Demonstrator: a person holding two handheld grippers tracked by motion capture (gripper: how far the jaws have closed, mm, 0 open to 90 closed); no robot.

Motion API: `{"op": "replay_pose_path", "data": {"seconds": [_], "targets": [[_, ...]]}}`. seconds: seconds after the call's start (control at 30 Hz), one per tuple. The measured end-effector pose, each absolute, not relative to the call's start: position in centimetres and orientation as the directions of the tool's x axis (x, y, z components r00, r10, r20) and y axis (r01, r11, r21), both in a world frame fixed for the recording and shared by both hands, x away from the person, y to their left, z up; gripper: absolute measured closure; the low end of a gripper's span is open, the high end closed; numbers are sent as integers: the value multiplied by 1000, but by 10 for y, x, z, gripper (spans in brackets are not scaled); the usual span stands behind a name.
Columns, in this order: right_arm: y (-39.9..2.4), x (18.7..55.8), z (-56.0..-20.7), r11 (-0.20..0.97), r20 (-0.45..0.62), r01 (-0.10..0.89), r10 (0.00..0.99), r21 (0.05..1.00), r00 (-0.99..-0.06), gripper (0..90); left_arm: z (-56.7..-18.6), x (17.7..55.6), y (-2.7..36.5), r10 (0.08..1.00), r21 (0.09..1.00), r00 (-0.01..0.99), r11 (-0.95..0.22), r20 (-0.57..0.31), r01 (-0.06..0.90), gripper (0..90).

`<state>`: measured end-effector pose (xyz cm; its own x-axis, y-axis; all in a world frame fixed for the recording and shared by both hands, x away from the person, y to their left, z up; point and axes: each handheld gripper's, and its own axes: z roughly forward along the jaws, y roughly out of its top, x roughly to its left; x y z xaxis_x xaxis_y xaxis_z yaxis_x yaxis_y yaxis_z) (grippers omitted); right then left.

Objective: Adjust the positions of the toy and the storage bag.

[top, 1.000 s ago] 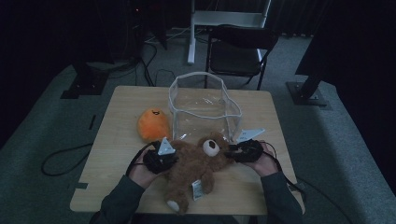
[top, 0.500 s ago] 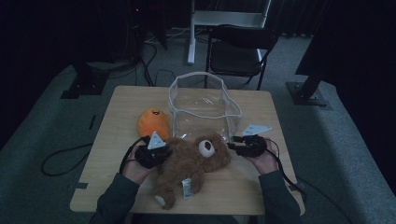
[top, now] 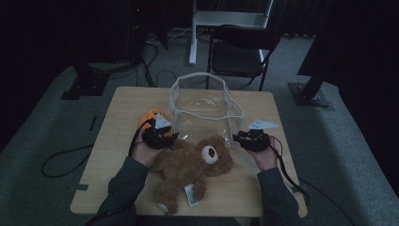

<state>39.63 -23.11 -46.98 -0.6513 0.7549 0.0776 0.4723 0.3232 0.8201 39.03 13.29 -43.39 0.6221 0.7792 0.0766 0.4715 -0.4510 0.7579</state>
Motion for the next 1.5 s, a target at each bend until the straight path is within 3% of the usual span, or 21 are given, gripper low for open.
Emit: {"op": "replay_pose_path", "data": {"seconds": [0.1,0.17,0.27,0.83,1.2,1.4,1.5], "targets": [[-228,396,-470,338,59,464,755,819,-653,796,-435,402,127,776,756,625,-455,78,471,632],[-228,392,-468,357,34,450,752,819,-658,854,-436,404,124,763,753,643,-465,73,466,793],[-226,385,-468,381,31,439,726,814,-687,864,-435,400,119,746,742,656,-502,112,444,859],[-244,331,-460,412,45,419,667,809,-743,860,-431,353,116,644,722,761,-562,76,404,866],[-246,350,-466,380,33,423,710,822,-703,852,-412,333,124,672,780,738,-495,65,382,534],[-245,358,-468,378,29,427,720,821,-693,803,-401,323,130,661,816,750,-449,28,365,453],[-242,359,-471,390,11,423,725,818,-689,697,-398,318,128,628,827,778,-449,24,338,434]]}}
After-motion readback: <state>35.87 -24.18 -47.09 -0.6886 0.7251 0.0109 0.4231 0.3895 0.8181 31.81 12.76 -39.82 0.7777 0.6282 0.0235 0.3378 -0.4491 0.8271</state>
